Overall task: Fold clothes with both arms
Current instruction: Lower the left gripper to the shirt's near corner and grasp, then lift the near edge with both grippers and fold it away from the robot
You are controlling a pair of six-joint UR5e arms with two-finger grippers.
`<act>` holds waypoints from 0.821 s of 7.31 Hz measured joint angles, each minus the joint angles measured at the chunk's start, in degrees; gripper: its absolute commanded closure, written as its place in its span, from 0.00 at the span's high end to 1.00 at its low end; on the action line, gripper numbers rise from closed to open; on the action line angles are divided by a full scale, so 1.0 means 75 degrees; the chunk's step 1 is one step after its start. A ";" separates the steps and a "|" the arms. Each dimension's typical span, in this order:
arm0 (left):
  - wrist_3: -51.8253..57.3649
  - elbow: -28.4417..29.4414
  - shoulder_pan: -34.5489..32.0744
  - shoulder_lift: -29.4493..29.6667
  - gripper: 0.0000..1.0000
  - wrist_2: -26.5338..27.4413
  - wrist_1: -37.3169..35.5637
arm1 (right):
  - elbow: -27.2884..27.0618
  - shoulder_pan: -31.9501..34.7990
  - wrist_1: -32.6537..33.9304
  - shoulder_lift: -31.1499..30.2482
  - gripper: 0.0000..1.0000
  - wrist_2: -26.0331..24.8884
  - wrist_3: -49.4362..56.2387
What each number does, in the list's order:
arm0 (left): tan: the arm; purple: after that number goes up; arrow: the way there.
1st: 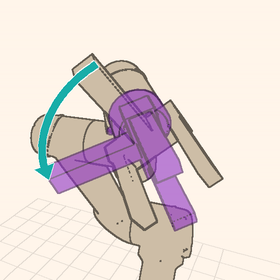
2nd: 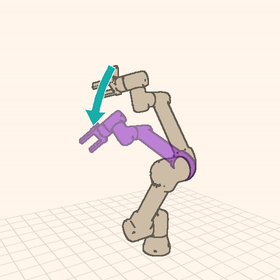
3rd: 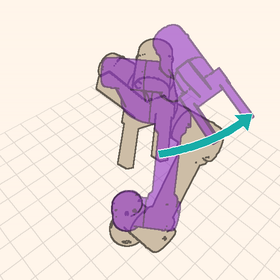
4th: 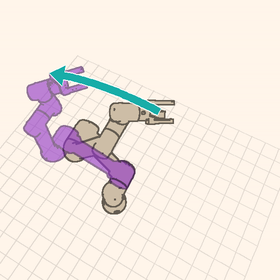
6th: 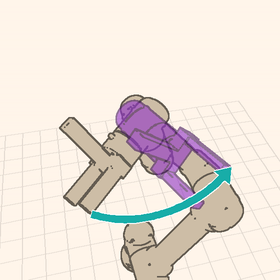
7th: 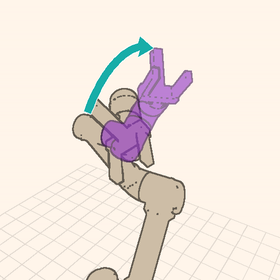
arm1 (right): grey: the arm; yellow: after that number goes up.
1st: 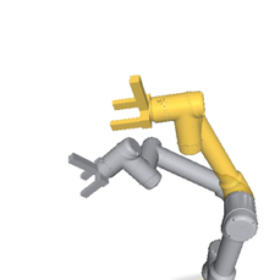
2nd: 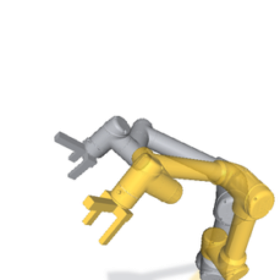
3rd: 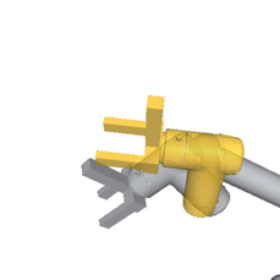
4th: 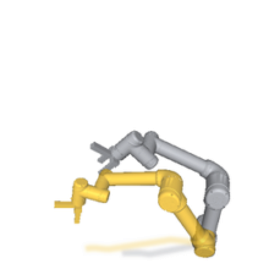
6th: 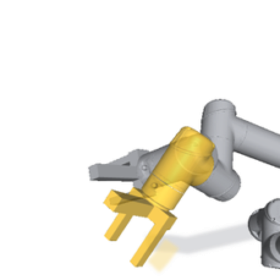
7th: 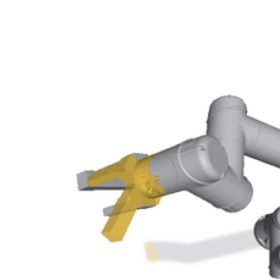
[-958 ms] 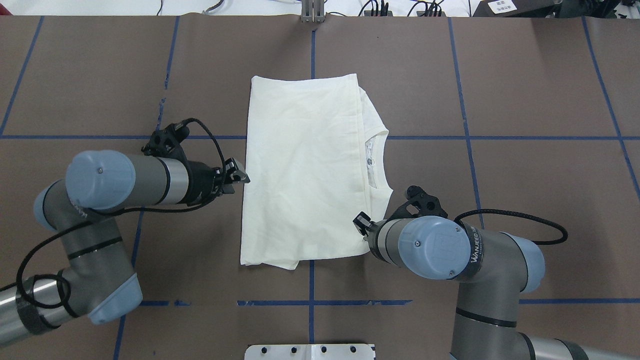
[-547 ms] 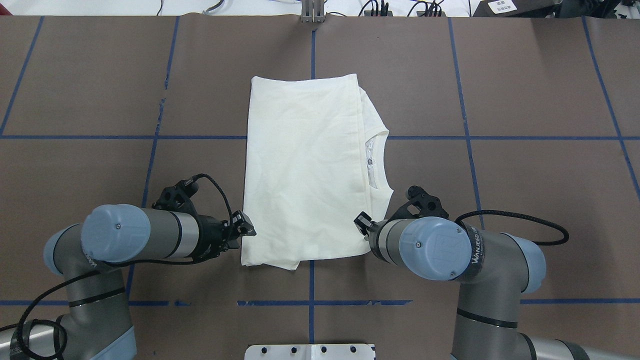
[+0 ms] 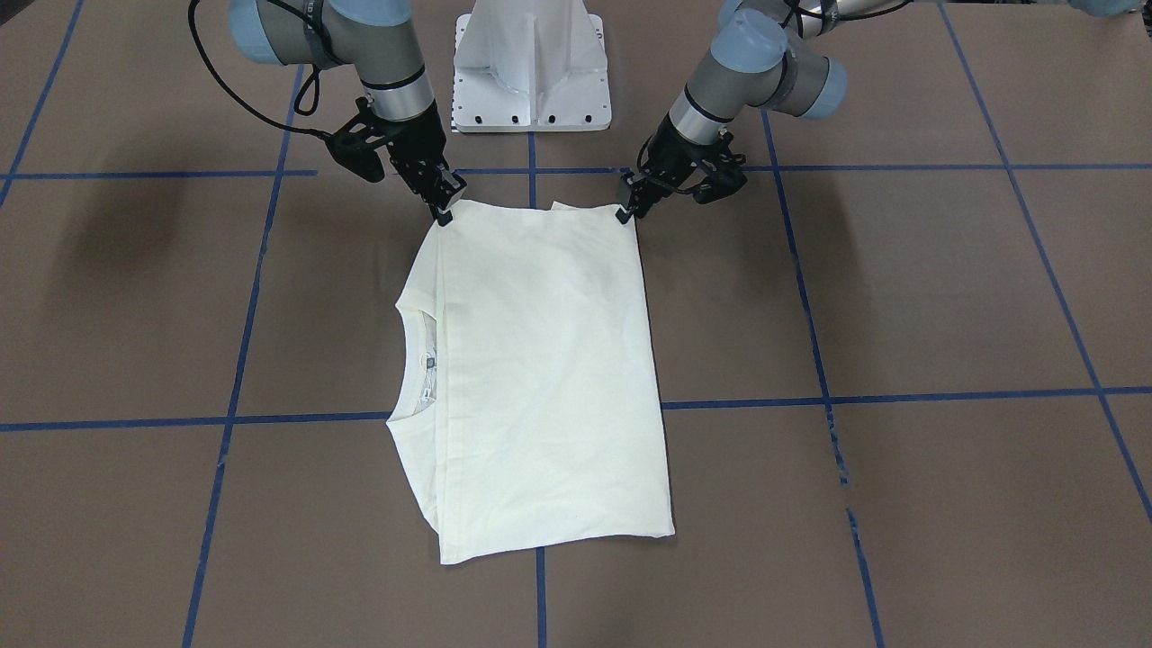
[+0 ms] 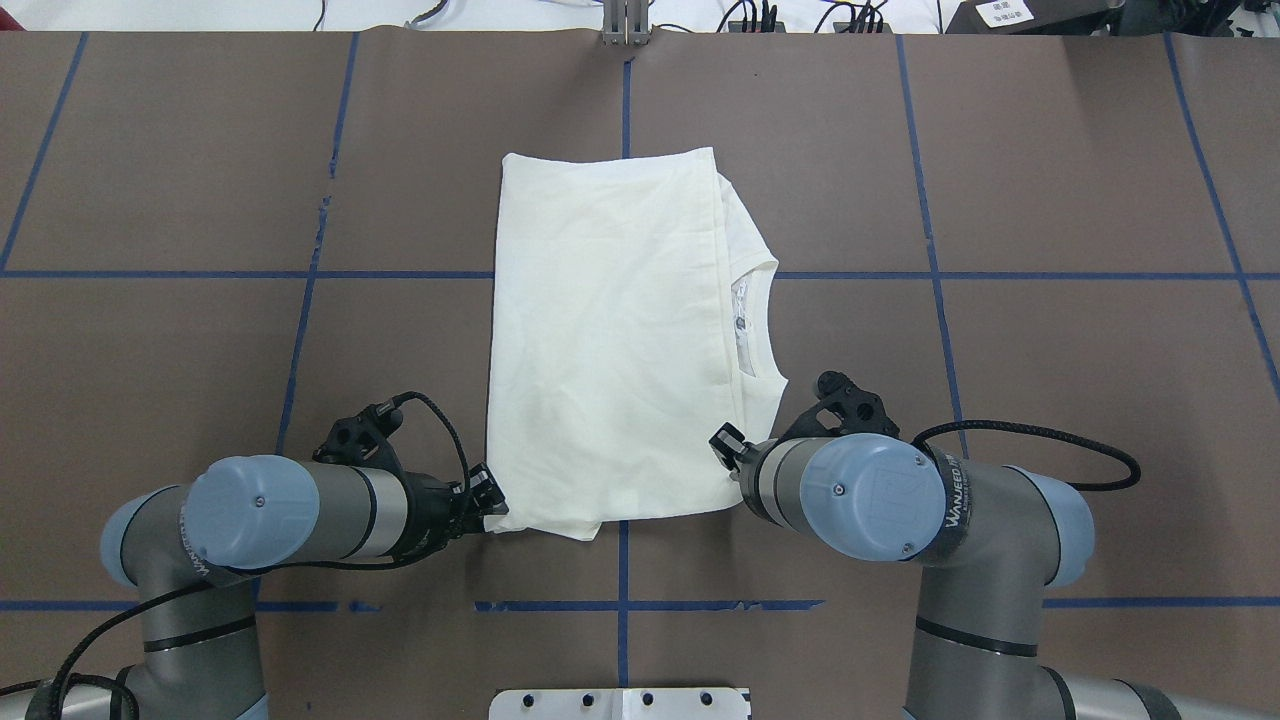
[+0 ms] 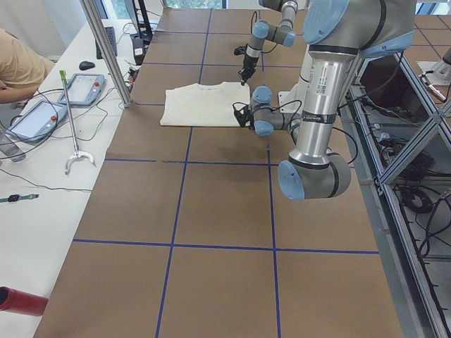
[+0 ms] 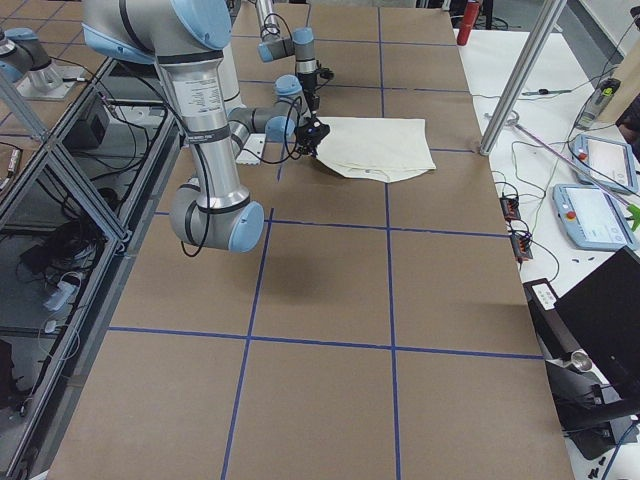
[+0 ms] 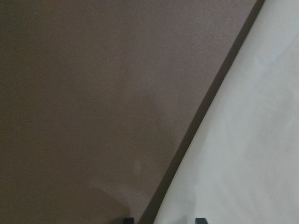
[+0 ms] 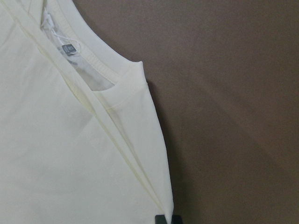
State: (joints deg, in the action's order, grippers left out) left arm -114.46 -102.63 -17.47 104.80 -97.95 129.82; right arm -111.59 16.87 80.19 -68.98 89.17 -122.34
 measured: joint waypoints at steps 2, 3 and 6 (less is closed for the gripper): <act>-0.0194 0.0007 0.0036 -0.0004 0.00 0.0005 -0.0001 | -0.0003 -0.0002 -0.0004 0.0015 0.00 0.0019 0.0000; -0.0228 -0.0013 0.0040 -0.0004 0.00 0.0005 -0.0001 | -0.0020 -0.0007 -0.0004 0.0019 0.00 0.0012 0.0000; -0.0259 -0.0622 0.0034 -0.0343 0.00 -0.0096 0.0006 | -0.0539 -0.0331 0.0044 -0.0148 0.00 -0.0021 -0.0010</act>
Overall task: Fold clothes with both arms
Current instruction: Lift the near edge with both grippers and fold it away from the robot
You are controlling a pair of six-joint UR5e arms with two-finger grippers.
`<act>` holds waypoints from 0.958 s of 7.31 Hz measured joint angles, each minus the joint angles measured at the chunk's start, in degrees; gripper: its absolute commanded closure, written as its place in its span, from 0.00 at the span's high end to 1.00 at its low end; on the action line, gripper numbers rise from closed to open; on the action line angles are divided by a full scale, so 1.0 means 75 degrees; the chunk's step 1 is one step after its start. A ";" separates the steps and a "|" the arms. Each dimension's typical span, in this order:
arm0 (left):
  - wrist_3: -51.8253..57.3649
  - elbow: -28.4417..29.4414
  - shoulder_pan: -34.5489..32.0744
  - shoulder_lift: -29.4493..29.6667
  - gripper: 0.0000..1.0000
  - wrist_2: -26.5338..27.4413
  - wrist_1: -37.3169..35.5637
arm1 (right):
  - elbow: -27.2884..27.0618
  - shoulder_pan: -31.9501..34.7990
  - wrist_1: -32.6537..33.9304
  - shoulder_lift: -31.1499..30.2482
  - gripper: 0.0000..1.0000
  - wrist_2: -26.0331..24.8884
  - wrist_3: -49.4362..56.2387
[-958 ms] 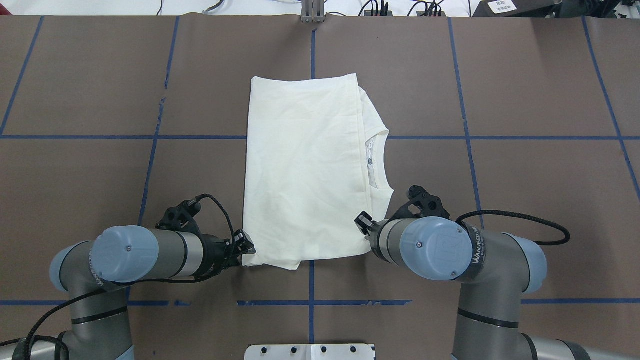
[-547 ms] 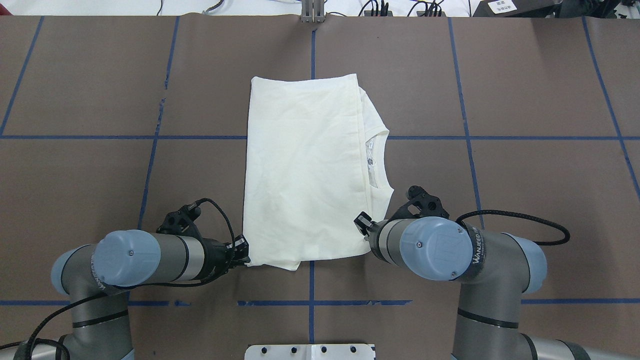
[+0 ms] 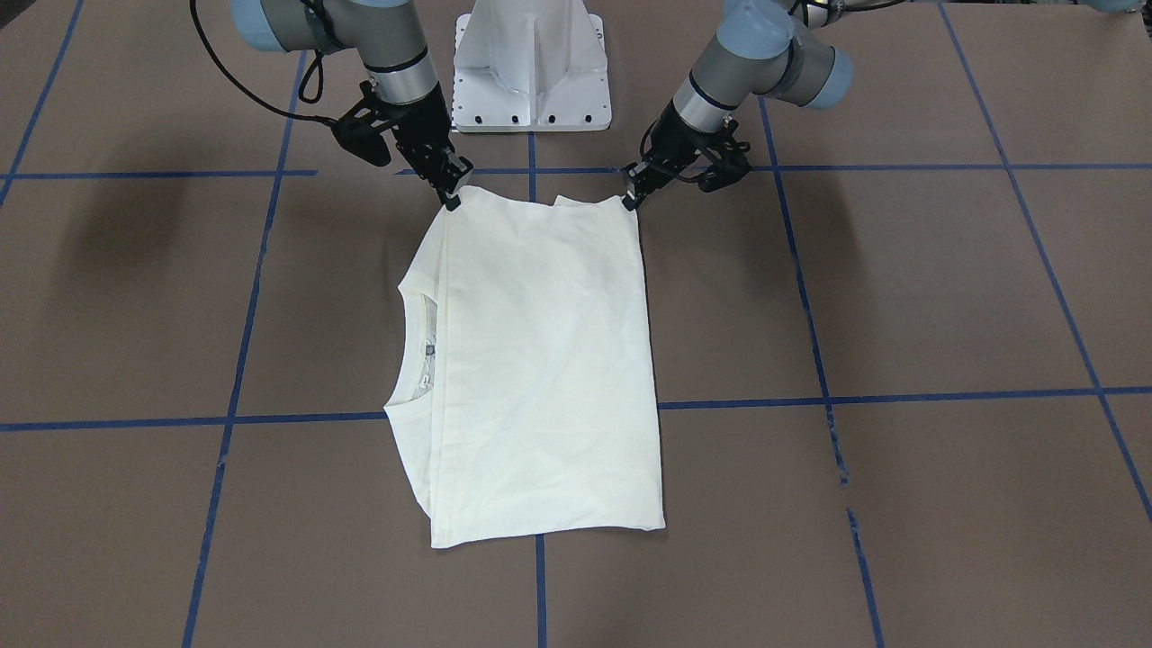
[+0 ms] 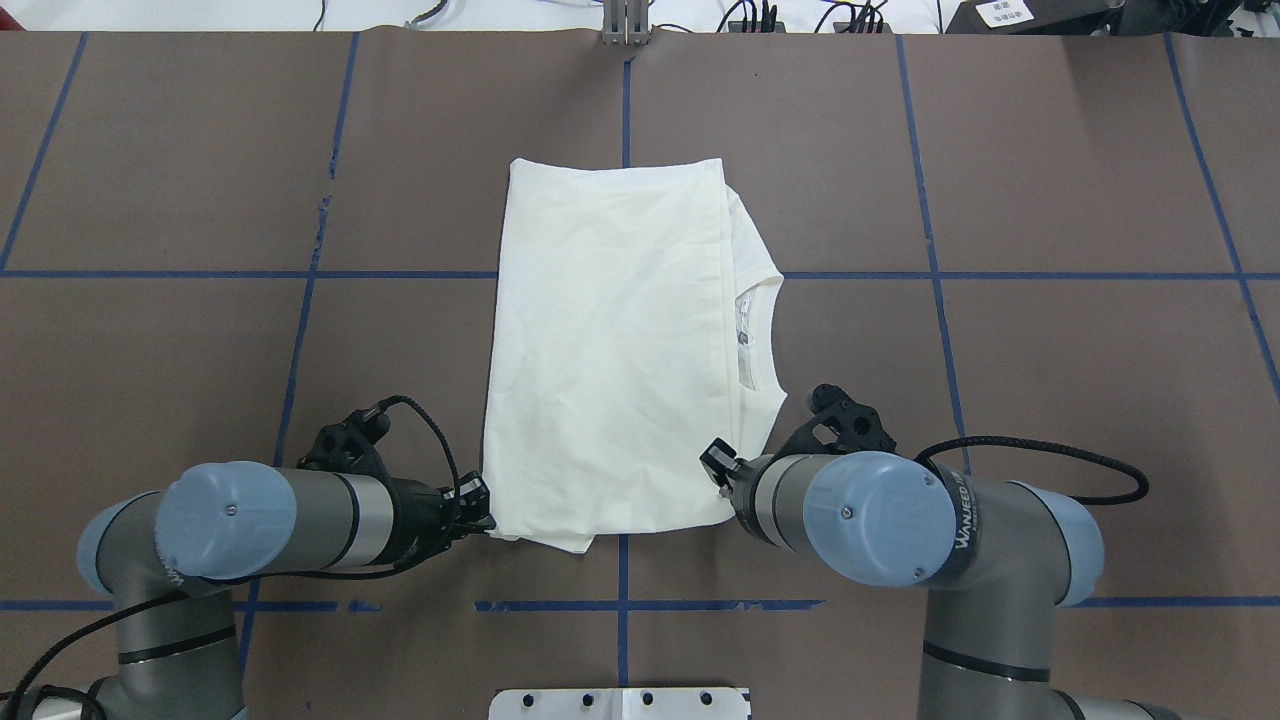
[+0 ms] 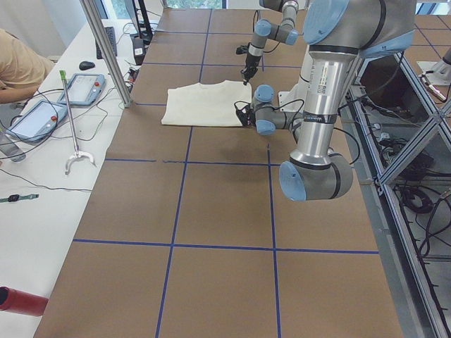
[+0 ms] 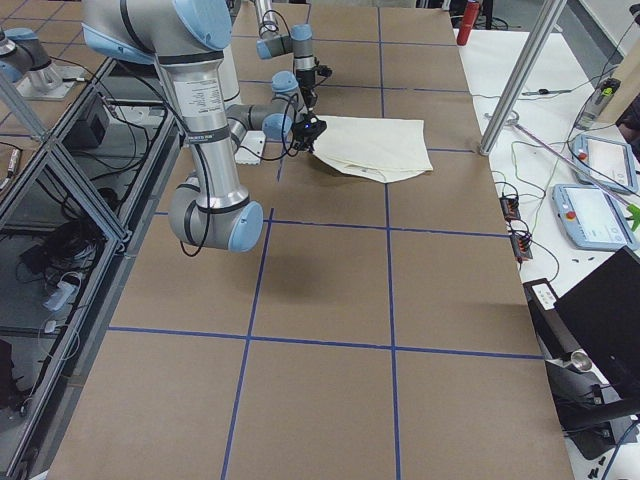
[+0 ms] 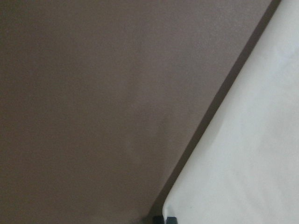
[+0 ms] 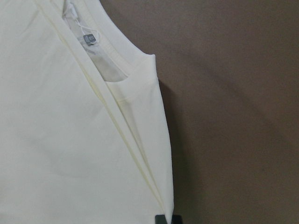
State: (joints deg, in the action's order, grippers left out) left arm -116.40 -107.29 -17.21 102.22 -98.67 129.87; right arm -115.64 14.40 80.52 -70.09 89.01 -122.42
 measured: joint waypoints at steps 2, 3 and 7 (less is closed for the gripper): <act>-0.0014 -0.1085 -0.0005 -0.0521 0.00 -0.0276 0.0003 | -0.1345 -0.0351 0.0028 -0.0732 0.00 0.0018 -0.0014; -0.0023 -0.1542 -0.0060 -0.0658 0.00 -0.0332 -0.0003 | -0.1837 -0.0275 0.0032 -0.0919 0.00 0.0019 -0.0021; 0.0317 -0.0308 -0.1662 0.1778 0.00 -0.0415 -0.1042 | -0.1596 0.1116 0.0030 -0.0658 0.00 0.0219 0.0372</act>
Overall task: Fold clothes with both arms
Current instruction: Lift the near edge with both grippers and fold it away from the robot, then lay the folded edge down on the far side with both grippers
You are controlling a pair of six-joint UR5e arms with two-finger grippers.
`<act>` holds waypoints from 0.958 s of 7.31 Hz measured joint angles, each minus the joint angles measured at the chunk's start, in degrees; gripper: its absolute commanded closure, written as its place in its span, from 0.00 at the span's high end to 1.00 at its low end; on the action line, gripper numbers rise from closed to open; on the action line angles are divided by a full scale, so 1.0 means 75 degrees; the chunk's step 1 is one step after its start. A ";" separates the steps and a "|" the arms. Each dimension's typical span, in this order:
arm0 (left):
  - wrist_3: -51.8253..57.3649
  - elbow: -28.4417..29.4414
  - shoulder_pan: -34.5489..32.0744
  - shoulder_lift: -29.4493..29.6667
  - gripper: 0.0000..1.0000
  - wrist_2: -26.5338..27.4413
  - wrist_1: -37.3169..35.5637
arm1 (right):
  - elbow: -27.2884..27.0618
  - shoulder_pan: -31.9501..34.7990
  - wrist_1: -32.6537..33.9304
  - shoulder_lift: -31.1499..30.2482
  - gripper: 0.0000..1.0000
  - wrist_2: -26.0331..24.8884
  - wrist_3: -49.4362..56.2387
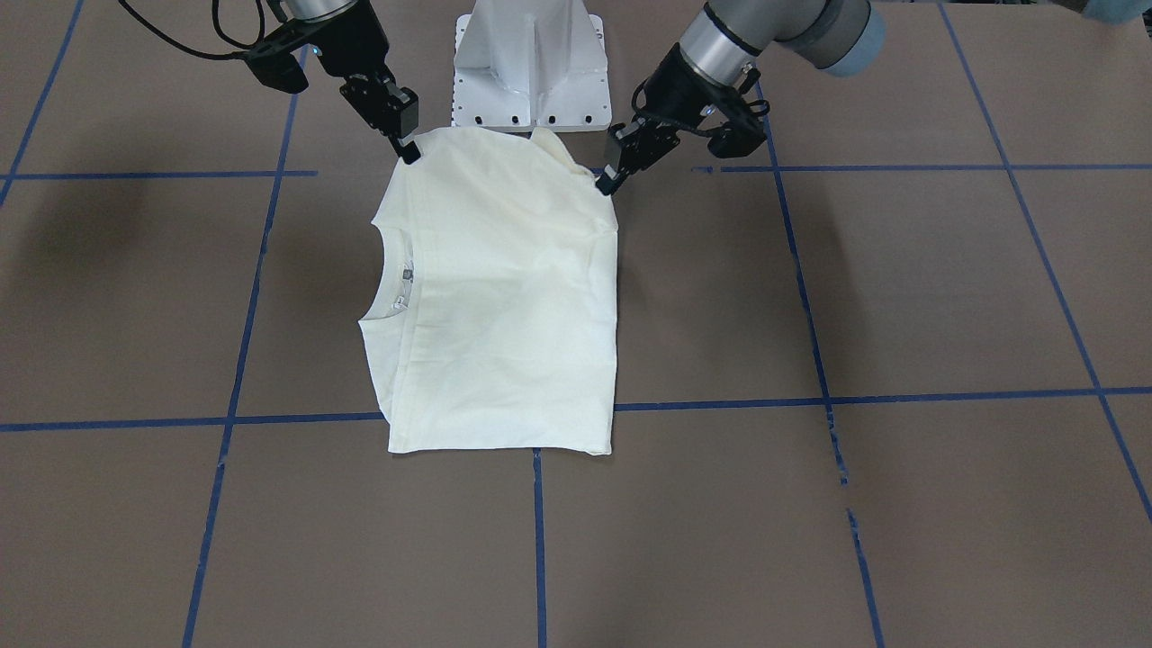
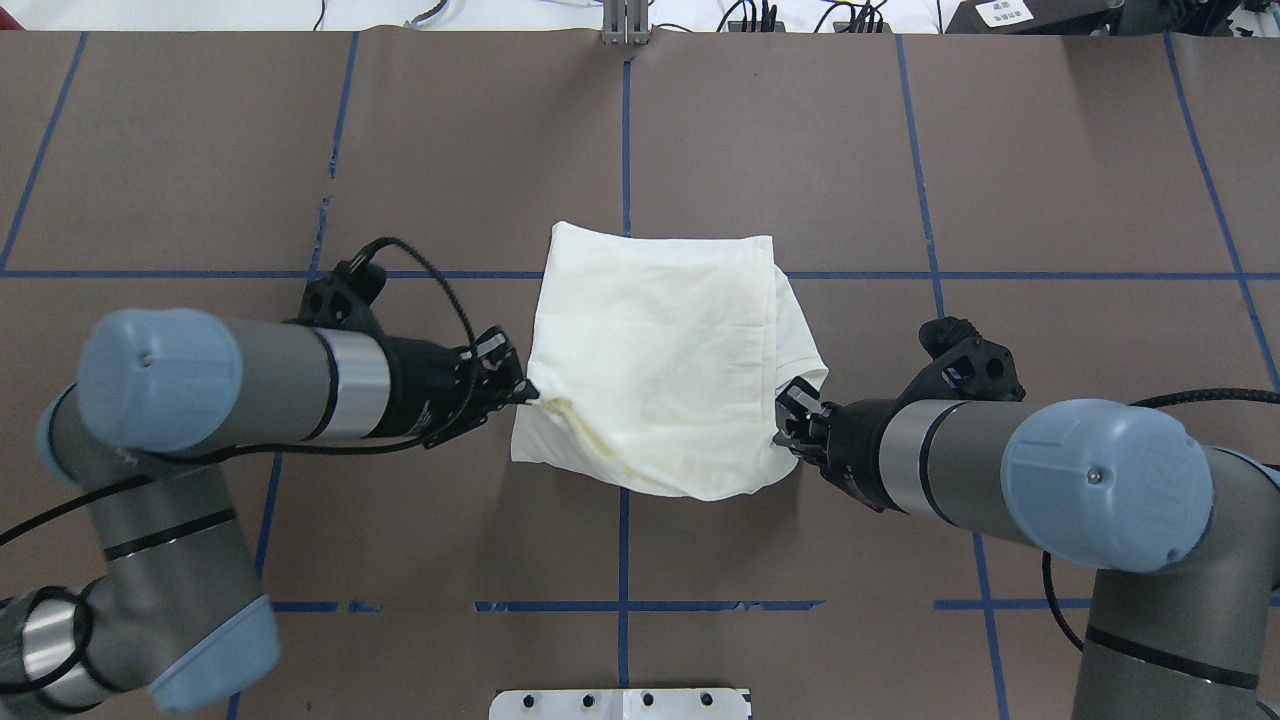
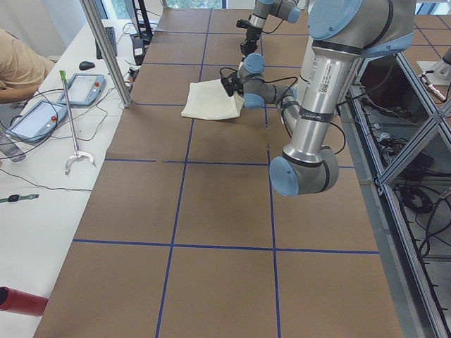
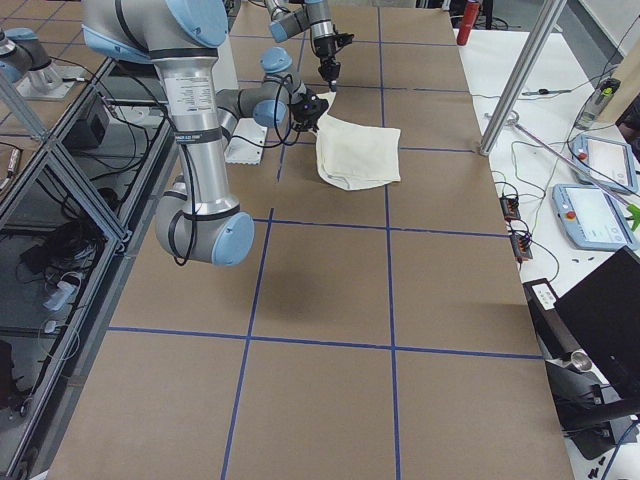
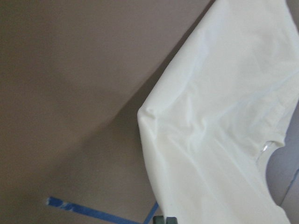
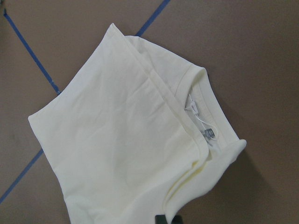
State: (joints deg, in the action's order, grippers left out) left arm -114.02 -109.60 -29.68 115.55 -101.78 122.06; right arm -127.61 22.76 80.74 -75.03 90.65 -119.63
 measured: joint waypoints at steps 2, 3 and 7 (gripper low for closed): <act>0.0866 0.1329 -0.0677 0.1078 0.00 -0.0001 -0.0197 | 0.1043 0.0964 -0.0040 0.0709 0.00 0.0593 0.0336; 0.1189 0.1800 -0.0865 0.1313 0.00 0.0000 -0.0143 | 0.1634 0.1404 -0.0059 0.1090 0.00 0.0924 0.0555; 0.1642 0.3241 -0.0973 0.1706 0.00 0.0048 0.0641 | 0.3428 0.2071 -0.0270 0.2143 0.00 0.1301 0.0968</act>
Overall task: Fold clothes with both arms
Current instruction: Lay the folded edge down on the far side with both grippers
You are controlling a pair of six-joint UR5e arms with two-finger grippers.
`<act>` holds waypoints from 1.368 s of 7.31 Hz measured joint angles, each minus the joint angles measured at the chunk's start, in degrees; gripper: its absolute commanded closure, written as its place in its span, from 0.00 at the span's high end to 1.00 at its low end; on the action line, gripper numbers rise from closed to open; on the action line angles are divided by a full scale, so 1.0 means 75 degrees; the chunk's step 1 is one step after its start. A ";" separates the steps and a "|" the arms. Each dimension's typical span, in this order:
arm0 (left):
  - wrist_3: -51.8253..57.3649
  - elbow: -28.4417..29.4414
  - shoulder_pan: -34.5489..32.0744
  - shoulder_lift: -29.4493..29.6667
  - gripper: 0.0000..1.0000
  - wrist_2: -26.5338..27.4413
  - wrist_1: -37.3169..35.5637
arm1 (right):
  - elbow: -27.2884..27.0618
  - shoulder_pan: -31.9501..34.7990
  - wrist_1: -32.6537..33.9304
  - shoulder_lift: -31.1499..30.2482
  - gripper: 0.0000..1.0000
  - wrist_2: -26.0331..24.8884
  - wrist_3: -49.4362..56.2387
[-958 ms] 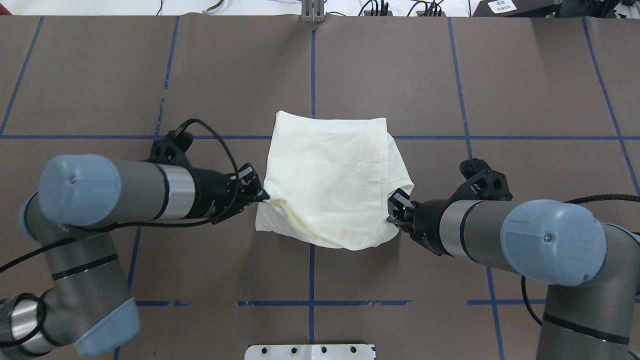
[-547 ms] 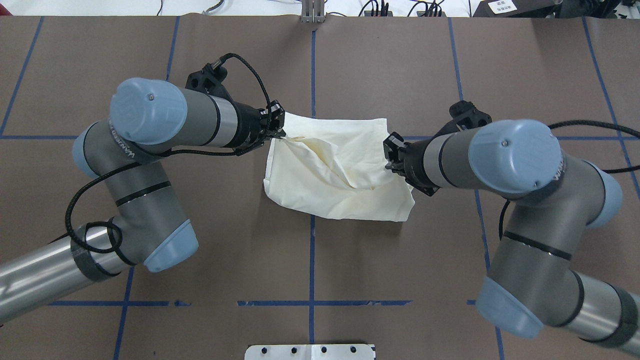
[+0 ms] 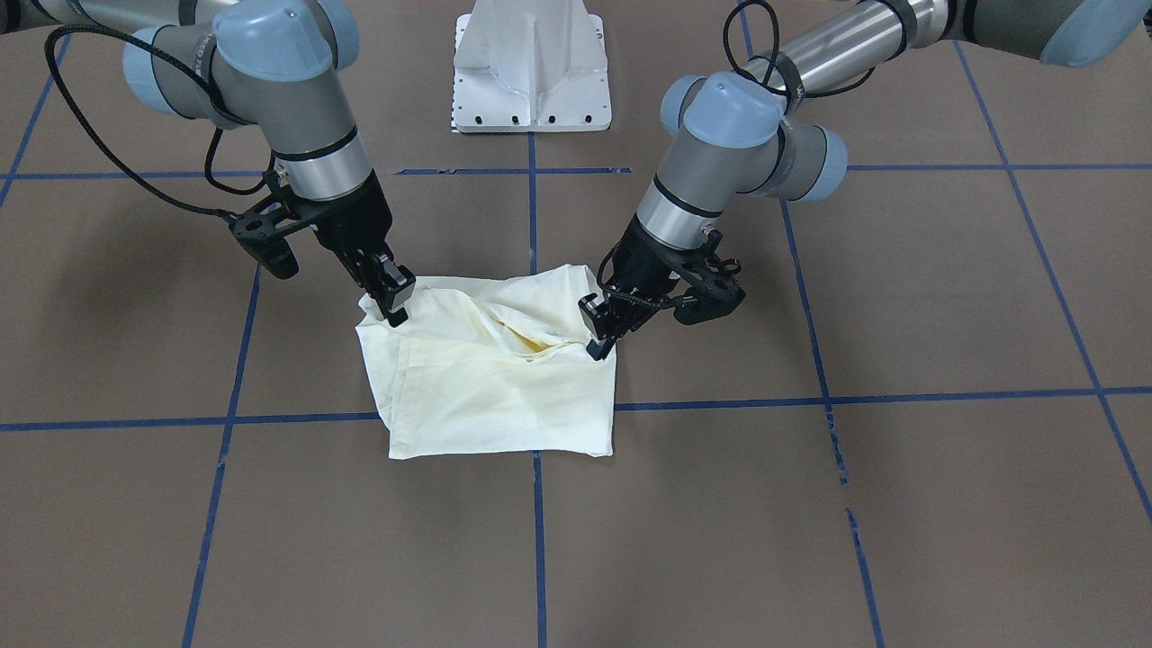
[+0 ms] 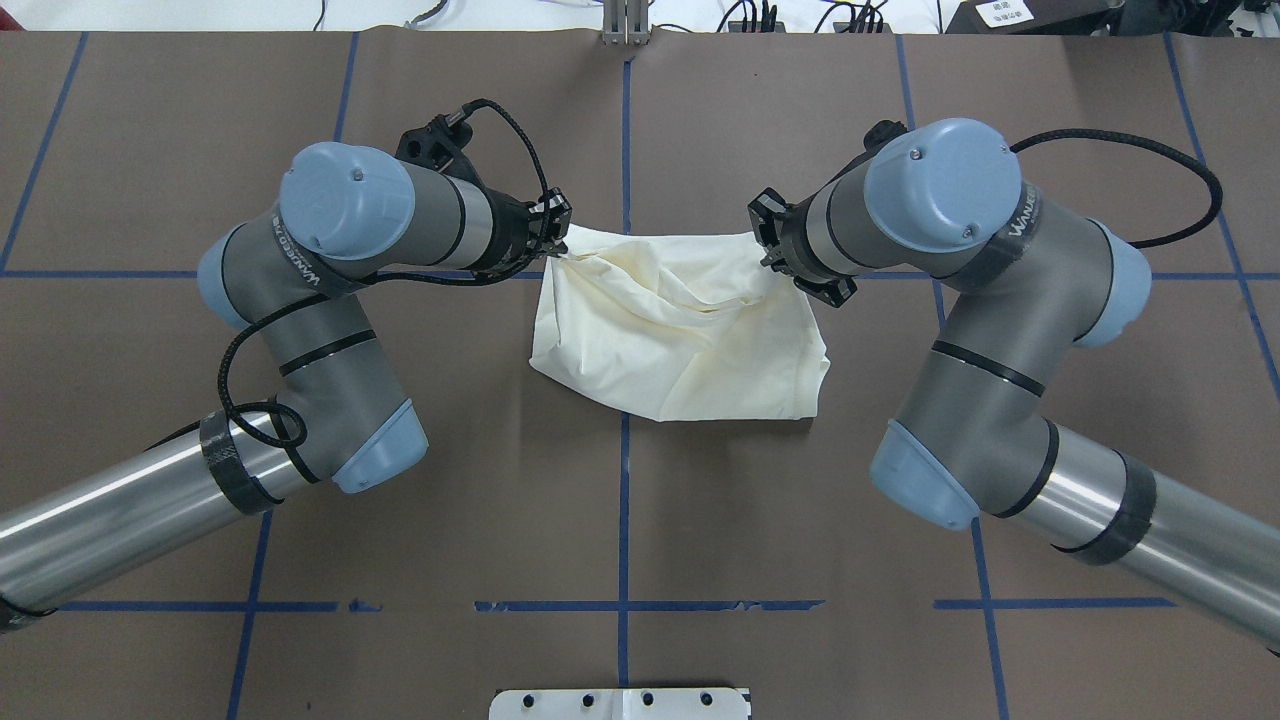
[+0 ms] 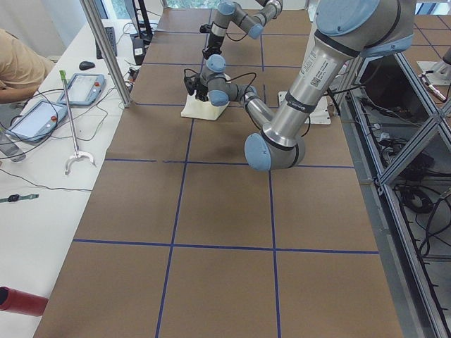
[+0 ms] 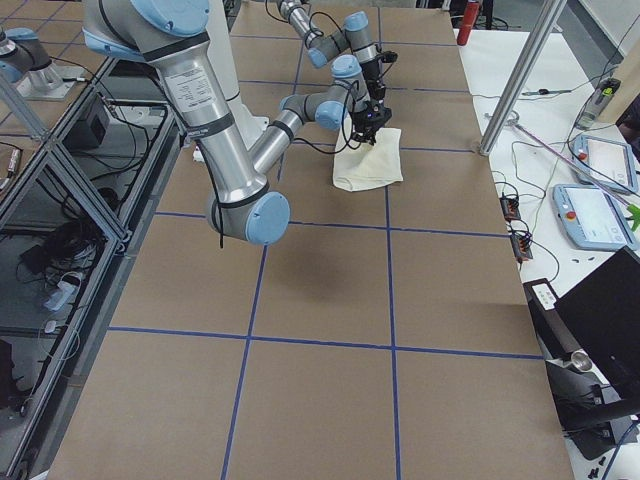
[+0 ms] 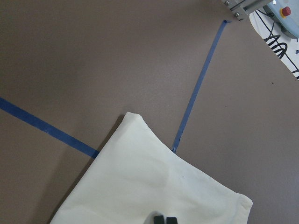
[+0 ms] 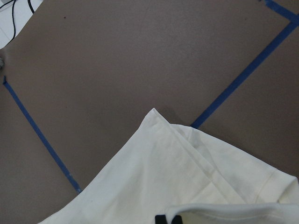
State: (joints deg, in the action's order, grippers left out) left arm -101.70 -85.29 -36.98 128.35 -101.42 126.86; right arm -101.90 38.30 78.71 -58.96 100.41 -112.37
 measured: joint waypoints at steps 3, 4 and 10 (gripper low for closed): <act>0.0132 0.0467 0.0005 0.0132 0.00 0.0023 0.0337 | 0.1173 0.0211 -0.0803 0.0337 0.00 0.0139 0.0055; 0.0184 0.0639 0.0000 0.0156 0.00 0.0064 0.0536 | 0.1461 0.0254 -0.0857 0.0498 0.00 0.0166 0.0074; 0.1204 0.1125 -0.0816 -0.0317 0.06 -0.0516 0.2038 | 0.2746 0.0495 -0.1740 0.0874 0.00 0.0547 0.0185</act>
State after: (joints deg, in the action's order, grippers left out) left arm -92.68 -76.85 -43.10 125.97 -105.29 142.15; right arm -81.30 42.01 65.67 -52.40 104.51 -110.98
